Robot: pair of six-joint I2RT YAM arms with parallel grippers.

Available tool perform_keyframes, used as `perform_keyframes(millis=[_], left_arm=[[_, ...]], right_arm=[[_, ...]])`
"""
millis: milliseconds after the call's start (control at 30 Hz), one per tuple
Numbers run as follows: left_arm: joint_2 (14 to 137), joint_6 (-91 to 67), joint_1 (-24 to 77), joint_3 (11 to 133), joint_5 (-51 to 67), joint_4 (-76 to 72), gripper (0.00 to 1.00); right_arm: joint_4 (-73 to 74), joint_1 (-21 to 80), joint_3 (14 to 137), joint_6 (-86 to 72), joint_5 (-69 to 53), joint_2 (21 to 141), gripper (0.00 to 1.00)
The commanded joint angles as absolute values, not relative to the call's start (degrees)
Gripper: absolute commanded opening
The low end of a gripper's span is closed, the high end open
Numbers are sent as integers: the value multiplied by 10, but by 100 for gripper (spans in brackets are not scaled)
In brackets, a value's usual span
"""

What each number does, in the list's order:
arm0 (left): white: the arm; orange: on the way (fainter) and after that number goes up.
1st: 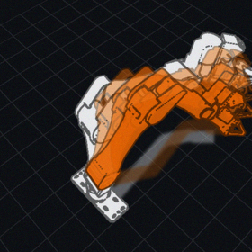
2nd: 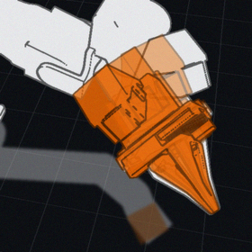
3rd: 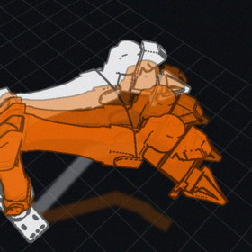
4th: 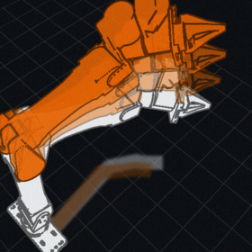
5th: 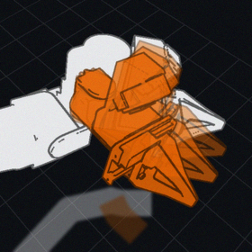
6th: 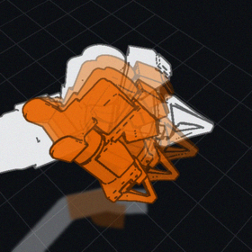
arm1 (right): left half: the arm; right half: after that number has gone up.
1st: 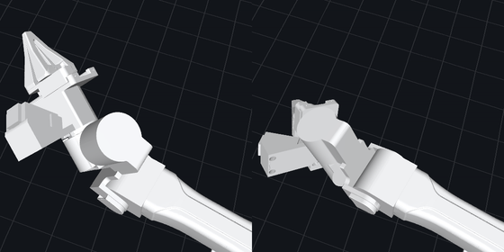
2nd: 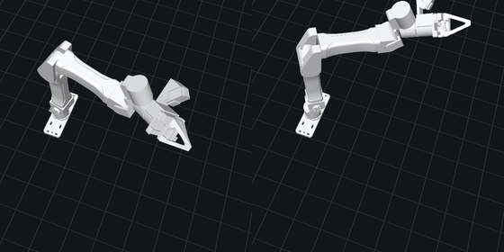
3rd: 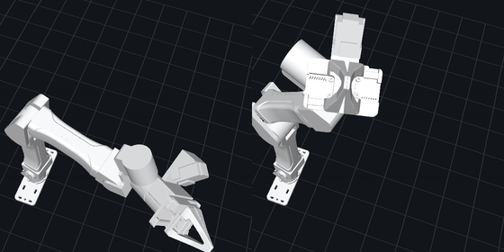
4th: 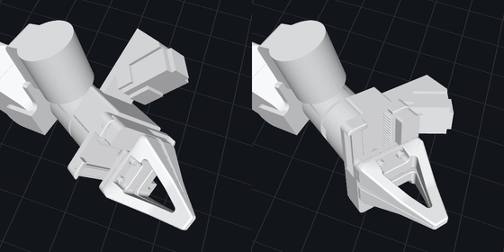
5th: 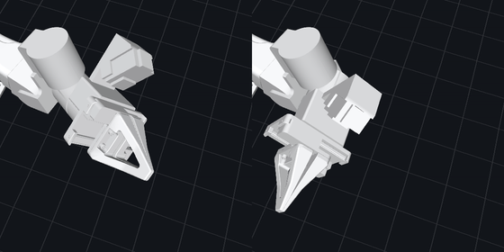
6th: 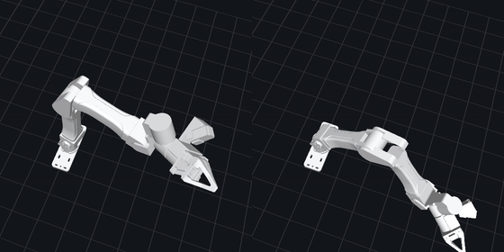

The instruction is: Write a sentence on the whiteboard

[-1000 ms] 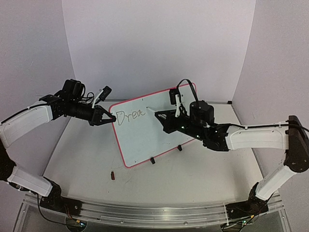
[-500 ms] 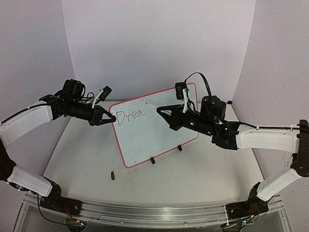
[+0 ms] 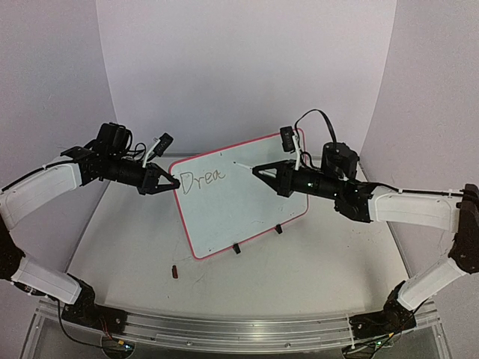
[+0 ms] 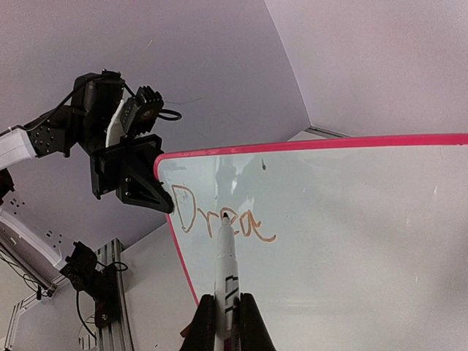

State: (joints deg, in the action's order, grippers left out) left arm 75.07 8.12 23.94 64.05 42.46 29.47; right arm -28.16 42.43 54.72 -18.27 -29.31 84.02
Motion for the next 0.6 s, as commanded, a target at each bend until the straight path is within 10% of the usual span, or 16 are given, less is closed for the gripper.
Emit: perform_keyframes(millis=[0,567], left_arm=[[755,97,244,646,414,313,0],[762,98,244,648,415,314,0]], right_arm=[[-283,424,561,-188,-306,861,0],[-247,428,628,-176,-281,921,0]])
